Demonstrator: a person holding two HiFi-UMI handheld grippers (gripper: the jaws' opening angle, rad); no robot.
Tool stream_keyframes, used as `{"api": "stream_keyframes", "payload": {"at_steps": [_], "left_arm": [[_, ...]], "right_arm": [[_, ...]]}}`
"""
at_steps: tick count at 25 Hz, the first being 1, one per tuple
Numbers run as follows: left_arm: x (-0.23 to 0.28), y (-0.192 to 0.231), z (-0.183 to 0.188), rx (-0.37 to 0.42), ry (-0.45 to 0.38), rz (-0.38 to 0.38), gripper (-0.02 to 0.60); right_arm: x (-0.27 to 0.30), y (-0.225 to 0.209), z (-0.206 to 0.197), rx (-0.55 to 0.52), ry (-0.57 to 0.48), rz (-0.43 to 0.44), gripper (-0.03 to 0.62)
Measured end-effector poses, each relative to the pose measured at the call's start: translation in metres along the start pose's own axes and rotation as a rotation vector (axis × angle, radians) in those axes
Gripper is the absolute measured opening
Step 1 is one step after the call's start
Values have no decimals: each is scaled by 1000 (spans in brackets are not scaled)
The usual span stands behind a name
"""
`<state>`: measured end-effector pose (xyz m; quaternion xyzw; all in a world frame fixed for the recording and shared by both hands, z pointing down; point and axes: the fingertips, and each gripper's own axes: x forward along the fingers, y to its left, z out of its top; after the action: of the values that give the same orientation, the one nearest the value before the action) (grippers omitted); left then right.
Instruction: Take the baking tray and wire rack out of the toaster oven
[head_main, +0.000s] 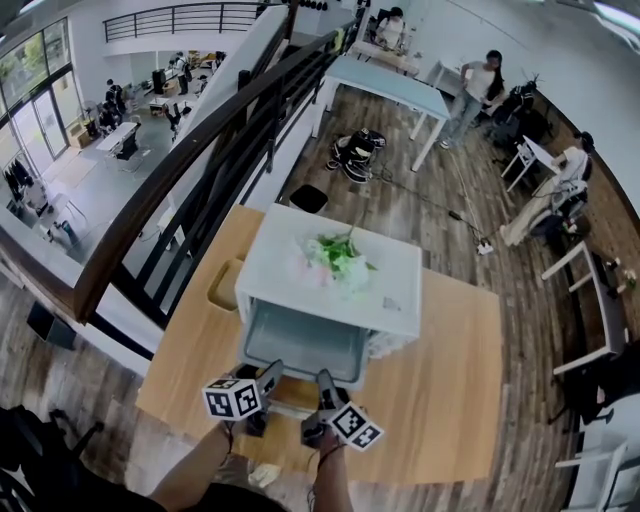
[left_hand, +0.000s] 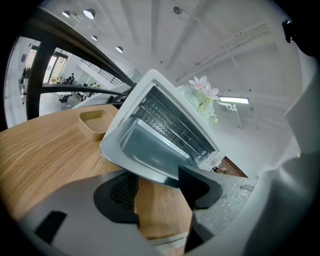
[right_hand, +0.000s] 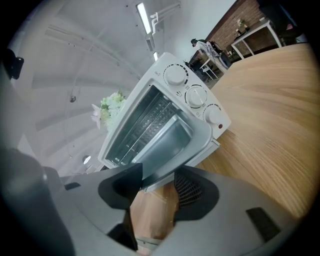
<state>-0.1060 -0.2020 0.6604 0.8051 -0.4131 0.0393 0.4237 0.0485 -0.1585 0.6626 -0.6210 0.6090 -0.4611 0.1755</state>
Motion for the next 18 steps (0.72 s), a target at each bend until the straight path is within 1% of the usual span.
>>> {"api": "stream_keyframes", "payload": {"at_steps": [8,12,18], "left_arm": [[-14,-4,-6,3,-6,-6,245],[-20,-5,-10,6,-7,-6,245],[-35,-9,-17,3,-9,-12,245]], "right_arm": [[-14,4,-7,5,-11,13,196],[-19,7,-4,-44,-29,44,196],[-34,9,-13,-33,-22,35,195]]}}
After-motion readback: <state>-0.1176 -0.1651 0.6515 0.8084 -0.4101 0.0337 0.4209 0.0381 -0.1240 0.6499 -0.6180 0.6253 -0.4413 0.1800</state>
